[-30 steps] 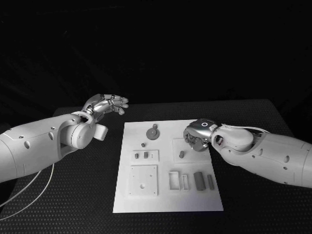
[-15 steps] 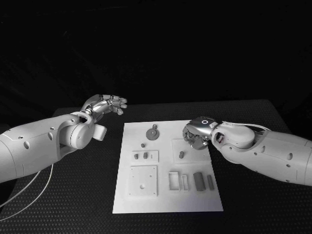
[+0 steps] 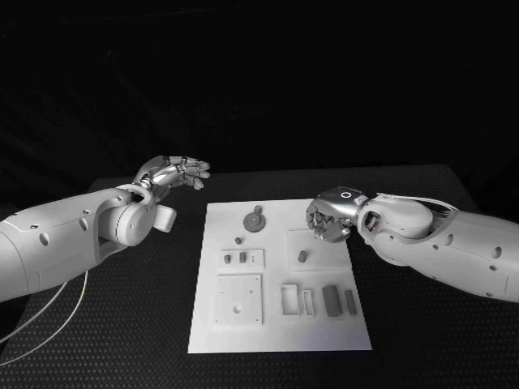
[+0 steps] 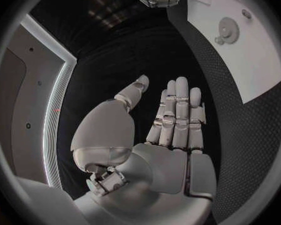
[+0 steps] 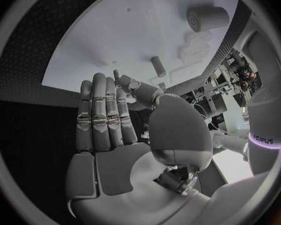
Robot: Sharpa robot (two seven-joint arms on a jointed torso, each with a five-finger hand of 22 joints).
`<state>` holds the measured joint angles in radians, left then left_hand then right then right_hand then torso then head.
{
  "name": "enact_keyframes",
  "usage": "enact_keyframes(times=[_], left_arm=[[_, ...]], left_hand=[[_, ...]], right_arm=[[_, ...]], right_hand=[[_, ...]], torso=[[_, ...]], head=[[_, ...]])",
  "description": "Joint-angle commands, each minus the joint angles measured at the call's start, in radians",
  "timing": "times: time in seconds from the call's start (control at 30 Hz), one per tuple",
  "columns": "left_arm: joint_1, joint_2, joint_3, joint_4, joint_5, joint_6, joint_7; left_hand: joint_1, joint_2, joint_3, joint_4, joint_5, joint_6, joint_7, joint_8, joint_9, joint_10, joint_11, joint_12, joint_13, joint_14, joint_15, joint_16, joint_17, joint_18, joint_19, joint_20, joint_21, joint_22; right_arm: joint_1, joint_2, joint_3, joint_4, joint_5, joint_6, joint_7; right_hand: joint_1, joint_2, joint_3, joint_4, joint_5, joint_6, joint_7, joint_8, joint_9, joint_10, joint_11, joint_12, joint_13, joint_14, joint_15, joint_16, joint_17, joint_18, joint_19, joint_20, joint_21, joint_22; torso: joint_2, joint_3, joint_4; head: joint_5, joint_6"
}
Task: Assemble the parts on the task board
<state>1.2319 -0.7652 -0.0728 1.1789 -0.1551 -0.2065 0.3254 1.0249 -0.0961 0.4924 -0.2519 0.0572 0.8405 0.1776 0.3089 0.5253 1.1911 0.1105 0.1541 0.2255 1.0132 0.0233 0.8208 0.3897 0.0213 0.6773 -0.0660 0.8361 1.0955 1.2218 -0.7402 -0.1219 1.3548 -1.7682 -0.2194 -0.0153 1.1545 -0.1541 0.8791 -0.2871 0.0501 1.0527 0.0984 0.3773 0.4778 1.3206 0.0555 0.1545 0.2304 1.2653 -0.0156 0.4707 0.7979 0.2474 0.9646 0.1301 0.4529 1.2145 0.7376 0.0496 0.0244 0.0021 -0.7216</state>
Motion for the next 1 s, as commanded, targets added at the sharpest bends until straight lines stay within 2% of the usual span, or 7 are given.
enact_keyframes(times=[0.03,0.27,0.43,0.57,0.7,0.83,1.0], left_arm=[[0.001,0.002,0.001,0.001,0.01,0.001,0.005],[0.001,0.005,0.001,-0.002,0.011,-0.001,0.006],[0.001,0.008,0.001,-0.01,0.019,-0.004,0.006],[0.001,0.016,0.001,-0.019,0.027,-0.01,0.009],[0.001,0.028,0.001,-0.034,0.033,-0.011,0.009],[0.001,0.043,0.001,-0.047,0.033,-0.012,0.011],[0.001,0.061,0.001,-0.06,0.034,-0.012,0.011]], left_hand=[[-0.005,0.004,0.0,-0.006,0.001,-0.006,-0.002,0.007,-0.002,-0.007,-0.003,-0.004,-0.002,0.007,-0.001,-0.006,0.002,0.011,0.006,-0.01,-0.005,0.001],[-0.005,0.004,0.0,-0.007,0.001,-0.007,-0.002,0.007,-0.002,-0.007,-0.003,-0.004,-0.002,0.007,-0.001,-0.007,0.002,0.011,0.006,-0.01,-0.005,0.001],[-0.005,0.004,0.001,-0.007,0.001,-0.007,-0.002,0.008,-0.002,-0.007,-0.003,-0.004,-0.002,0.007,-0.001,-0.007,0.003,0.011,0.006,-0.01,-0.005,0.002],[-0.005,0.003,0.001,-0.007,0.001,-0.007,-0.002,0.009,-0.003,-0.007,-0.003,-0.004,-0.002,0.007,-0.001,-0.008,0.003,0.011,0.006,-0.01,-0.006,0.002],[-0.004,0.003,0.001,-0.007,0.001,-0.007,-0.002,0.009,-0.003,-0.007,-0.004,-0.004,-0.002,0.007,-0.001,-0.009,0.004,0.011,0.006,-0.01,-0.006,0.002],[-0.004,0.003,0.001,-0.007,0.001,-0.007,-0.002,0.01,-0.003,-0.006,-0.004,-0.004,-0.002,0.007,-0.001,-0.009,0.004,0.011,0.006,-0.01,-0.006,0.002],[-0.004,0.003,0.001,-0.007,0.001,-0.006,-0.002,0.011,-0.003,-0.006,-0.004,-0.003,-0.002,0.007,-0.001,-0.01,0.004,0.011,0.006,-0.01,-0.007,0.002]], right_arm=[[0.004,-0.009,0.007,0.02,0.036,0.014,0.019],[0.004,-0.007,0.015,0.068,0.074,-0.035,0.041],[0.003,0.007,0.015,0.104,0.086,-0.055,0.05],[-0.001,0.027,0.015,0.126,0.086,-0.053,0.051],[-0.009,0.062,0.014,0.132,0.073,-0.048,0.051],[-0.027,0.091,0.01,0.143,0.056,-0.044,0.05],[-0.043,0.127,-0.013,0.137,0.038,-0.042,0.051]], right_hand=[[-0.001,-0.006,0.005,0.0,0.002,0.007,-0.001,0.003,0.001,0.007,0.002,0.001,0.002,0.001,-0.002,0.003,0.002,0.014,0.006,0.001,0.005,0.002],[-0.002,-0.005,0.005,0.0,0.002,0.007,-0.001,0.003,0.002,0.008,0.002,0.0,0.002,0.002,-0.002,0.003,0.003,0.014,0.007,0.001,0.005,0.002],[-0.003,-0.005,0.005,0.0,0.003,0.007,-0.001,0.003,0.003,0.008,0.002,0.0,0.003,0.002,-0.003,0.003,0.004,0.014,0.008,0.0,0.006,0.003],[-0.003,-0.004,0.005,0.0,0.003,0.007,-0.001,0.002,0.003,0.008,0.002,0.0,0.004,0.002,-0.003,0.002,0.005,0.014,0.009,0.0,0.006,0.003],[-0.003,-0.003,0.005,-0.001,0.003,0.007,-0.001,0.002,0.004,0.008,0.002,-0.001,0.004,0.002,-0.003,0.002,0.006,0.014,0.01,-0.001,0.007,0.004],[-0.004,-0.002,0.005,-0.001,0.004,0.007,-0.001,0.001,0.004,0.007,0.002,-0.001,0.004,0.002,-0.003,0.002,0.007,0.014,0.01,-0.001,0.007,0.004],[-0.004,-0.001,0.005,-0.001,0.004,0.006,-0.001,0.001,0.005,0.007,0.002,-0.002,0.005,0.002,-0.004,0.002,0.007,0.014,0.011,-0.001,0.008,0.004]], torso=[[0.0,-0.0009,-0.0003],[0.0,-0.001,-0.0005],[-0.001,-0.0005,0.0011],[-0.001,-0.0021,0.0014],[-0.004,-0.003,-0.0012],[-0.006,-0.0046,-0.0014],[-0.008,-0.0054,-0.0026]], head=[[0.002,-0.001],[0.008,0.0],[0.019,-0.001],[0.03,-0.001],[0.049,-0.008],[0.062,-0.01],[0.075,-0.01]])
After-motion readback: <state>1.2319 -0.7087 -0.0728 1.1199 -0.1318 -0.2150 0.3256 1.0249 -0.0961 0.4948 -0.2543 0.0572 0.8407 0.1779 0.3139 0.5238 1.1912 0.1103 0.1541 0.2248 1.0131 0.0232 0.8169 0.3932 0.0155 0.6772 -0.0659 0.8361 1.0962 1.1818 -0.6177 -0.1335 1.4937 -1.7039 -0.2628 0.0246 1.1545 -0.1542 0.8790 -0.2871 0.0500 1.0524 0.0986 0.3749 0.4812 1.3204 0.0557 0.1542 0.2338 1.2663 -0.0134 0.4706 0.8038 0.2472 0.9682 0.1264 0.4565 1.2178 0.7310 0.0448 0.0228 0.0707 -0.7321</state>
